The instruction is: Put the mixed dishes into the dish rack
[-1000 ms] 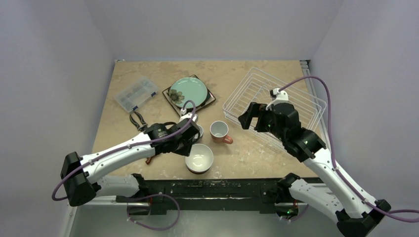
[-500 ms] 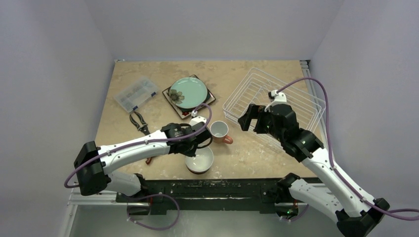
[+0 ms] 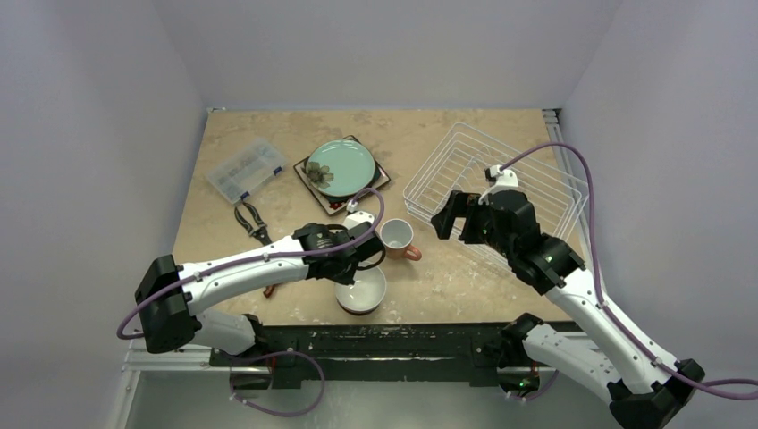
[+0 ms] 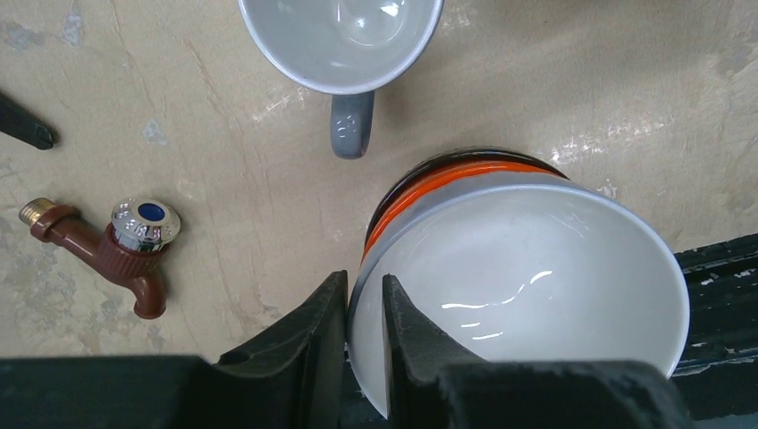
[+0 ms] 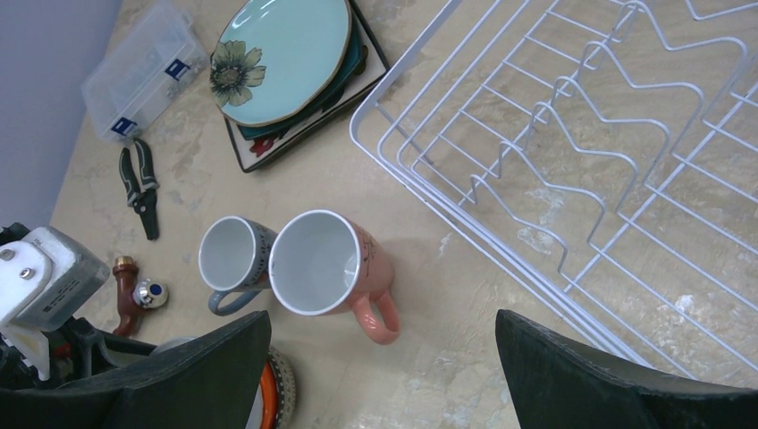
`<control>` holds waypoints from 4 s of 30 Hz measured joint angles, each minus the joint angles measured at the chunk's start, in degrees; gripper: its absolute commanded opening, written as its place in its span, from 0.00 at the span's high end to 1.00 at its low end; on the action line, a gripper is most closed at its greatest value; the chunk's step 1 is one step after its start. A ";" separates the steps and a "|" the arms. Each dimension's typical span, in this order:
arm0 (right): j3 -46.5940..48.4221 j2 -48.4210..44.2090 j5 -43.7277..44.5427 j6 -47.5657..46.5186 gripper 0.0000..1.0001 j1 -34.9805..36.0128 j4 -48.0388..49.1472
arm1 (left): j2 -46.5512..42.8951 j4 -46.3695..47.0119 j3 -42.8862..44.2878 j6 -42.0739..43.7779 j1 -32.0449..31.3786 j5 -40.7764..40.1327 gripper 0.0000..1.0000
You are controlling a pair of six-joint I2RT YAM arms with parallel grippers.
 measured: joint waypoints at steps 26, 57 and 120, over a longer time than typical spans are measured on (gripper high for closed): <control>-6.91 0.02 -19.02 2.80 0.02 0.02 9.68 | -17.25 2.38 -0.85 3.04 -0.31 -1.55 1.00; -9.40 -2.45 -23.28 19.63 0.02 9.81 38.32 | -16.50 15.58 14.58 14.78 14.80 16.70 1.00; -5.92 -5.40 2.21 21.79 1.00 12.68 19.41 | -19.32 18.45 15.17 18.34 19.30 27.21 0.00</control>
